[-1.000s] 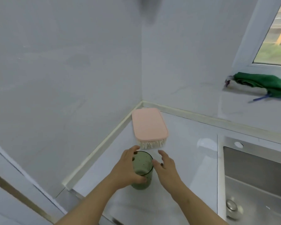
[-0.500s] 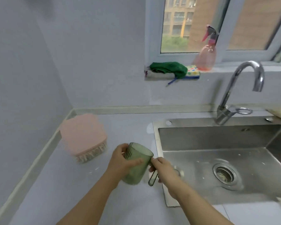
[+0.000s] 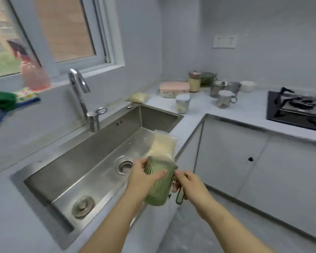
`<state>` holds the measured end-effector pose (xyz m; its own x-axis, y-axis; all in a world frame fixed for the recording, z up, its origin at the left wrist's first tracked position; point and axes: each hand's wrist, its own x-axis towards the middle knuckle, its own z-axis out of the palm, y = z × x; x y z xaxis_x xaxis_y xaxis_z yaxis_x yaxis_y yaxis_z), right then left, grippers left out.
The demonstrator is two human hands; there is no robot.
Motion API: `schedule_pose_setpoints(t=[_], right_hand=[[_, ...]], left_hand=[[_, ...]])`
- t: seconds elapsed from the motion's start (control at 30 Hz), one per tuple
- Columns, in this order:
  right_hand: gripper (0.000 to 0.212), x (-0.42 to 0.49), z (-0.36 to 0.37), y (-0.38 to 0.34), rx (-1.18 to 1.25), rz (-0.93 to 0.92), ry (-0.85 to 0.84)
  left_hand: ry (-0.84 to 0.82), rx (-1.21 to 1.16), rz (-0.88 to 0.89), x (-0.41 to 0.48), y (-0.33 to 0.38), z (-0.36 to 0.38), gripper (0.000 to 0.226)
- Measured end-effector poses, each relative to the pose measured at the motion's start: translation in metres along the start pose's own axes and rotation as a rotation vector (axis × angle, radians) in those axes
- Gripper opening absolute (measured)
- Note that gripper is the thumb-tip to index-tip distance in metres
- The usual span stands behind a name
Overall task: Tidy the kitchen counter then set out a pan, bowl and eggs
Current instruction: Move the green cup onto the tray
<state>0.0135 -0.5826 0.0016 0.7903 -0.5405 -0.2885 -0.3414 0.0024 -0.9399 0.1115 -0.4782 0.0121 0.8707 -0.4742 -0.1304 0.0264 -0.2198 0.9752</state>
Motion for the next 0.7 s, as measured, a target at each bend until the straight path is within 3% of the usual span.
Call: schedule_pose_setpoints(t=[0.2,0.47,0.7], right_hand=[[0.030,-0.048,-0.198,0.052,0.117,0.048,0.340],[0.037,-0.172,-0.443,0.132,0.327,0.104,0.740],[0.030,-0.222,-0.561,0.168,0.493,0.117,1.002]], left_hand=[[-0.357,0.064,0.058,-0.029,0.039,0.216,0.056],[-0.827,0.160,0.167,-0.136,0.074,0.503,0.056],[-1.055,0.221,0.252,-0.186,0.093,0.649,0.055]])
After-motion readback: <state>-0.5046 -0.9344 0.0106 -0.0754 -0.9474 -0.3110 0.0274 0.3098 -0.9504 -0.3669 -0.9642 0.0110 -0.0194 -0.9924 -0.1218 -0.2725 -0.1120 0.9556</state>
